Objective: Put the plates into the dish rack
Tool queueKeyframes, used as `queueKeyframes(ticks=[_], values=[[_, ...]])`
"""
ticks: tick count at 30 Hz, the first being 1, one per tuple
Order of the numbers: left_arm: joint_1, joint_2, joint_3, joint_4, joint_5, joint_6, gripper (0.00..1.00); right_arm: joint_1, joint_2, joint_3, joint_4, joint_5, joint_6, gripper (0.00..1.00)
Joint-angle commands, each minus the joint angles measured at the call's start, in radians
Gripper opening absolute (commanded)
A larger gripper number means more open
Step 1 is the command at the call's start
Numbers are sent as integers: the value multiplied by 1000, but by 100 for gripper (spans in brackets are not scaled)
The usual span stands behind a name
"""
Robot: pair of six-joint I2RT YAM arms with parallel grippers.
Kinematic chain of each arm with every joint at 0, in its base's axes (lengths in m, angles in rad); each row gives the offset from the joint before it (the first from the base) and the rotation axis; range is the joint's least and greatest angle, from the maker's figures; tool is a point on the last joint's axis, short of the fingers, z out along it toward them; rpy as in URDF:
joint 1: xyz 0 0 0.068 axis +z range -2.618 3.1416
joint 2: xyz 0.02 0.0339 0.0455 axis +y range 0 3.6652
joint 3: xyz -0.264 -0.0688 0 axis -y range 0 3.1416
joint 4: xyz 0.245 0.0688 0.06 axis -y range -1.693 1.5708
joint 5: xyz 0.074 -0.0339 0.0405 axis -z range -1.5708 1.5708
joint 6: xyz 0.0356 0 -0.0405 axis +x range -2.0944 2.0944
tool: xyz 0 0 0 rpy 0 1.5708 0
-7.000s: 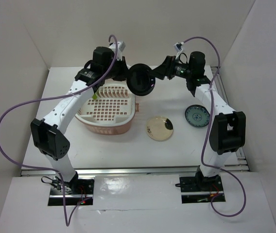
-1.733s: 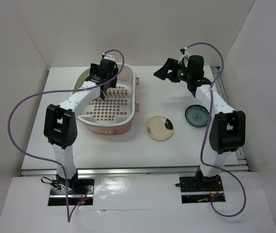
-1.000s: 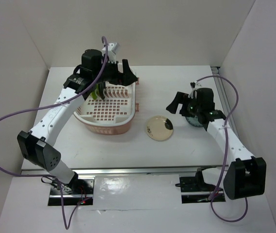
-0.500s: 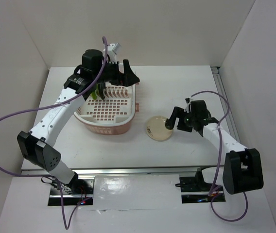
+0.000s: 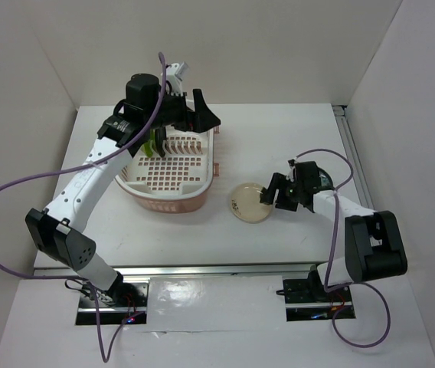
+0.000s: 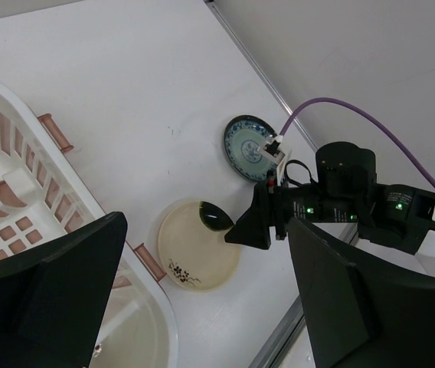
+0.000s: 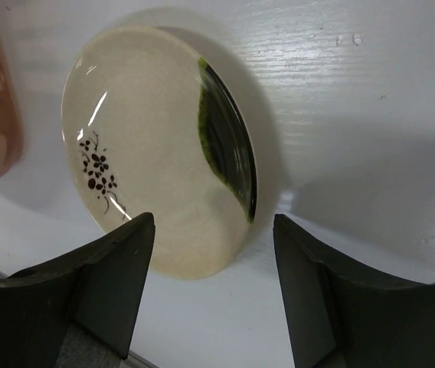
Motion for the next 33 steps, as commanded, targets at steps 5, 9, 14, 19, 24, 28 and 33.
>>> queueKeyframes(ticks=[5,9,14,19,24,28,33], values=[[2,13,41,30,25,-14,100,6,61,-9,120,28,6,63],[2,13,41,30,25,-5,100,6,95,-9,138,28,15,51],[2,13,41,30,25,-5,100,-14,128,2,138,19,24,45],[2,13,41,30,25,-5,100,-23,139,11,129,19,33,27],[2,13,41,30,25,-5,100,-32,148,11,100,53,33,0],[2,13,21,30,25,-5,100,-32,139,46,66,73,53,0],[2,13,12,30,16,-5,100,-32,44,155,13,143,101,0]])
